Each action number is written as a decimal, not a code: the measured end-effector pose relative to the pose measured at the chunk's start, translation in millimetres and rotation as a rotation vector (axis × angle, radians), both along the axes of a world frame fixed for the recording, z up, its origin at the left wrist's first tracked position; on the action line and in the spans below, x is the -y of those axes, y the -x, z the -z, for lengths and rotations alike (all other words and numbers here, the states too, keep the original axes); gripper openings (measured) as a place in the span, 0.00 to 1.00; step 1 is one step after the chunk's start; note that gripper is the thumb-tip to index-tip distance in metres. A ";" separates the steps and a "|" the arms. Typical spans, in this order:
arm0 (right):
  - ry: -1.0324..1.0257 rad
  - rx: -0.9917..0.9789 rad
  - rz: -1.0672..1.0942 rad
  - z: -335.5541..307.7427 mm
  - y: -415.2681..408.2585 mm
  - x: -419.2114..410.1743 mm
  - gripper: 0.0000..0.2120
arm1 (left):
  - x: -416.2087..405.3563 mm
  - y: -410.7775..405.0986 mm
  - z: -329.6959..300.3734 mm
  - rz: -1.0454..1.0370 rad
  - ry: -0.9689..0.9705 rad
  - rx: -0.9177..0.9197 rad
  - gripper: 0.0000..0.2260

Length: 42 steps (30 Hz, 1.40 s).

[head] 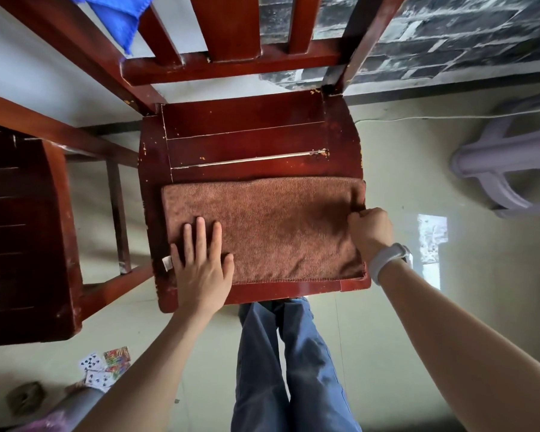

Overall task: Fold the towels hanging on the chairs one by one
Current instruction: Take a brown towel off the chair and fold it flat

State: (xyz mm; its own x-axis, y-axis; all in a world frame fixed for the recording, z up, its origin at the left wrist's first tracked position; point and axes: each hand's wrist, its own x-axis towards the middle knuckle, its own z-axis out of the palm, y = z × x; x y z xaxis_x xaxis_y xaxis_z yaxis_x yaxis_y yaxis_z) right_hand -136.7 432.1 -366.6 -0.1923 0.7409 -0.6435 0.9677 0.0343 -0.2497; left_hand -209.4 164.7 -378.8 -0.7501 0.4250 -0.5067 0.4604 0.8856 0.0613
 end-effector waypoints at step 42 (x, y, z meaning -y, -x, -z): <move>0.117 -0.325 -1.115 -30.9 174.7 153.1 0.05 | 32.0 -7.6 -37.1 -1.253 -0.651 0.020 0.12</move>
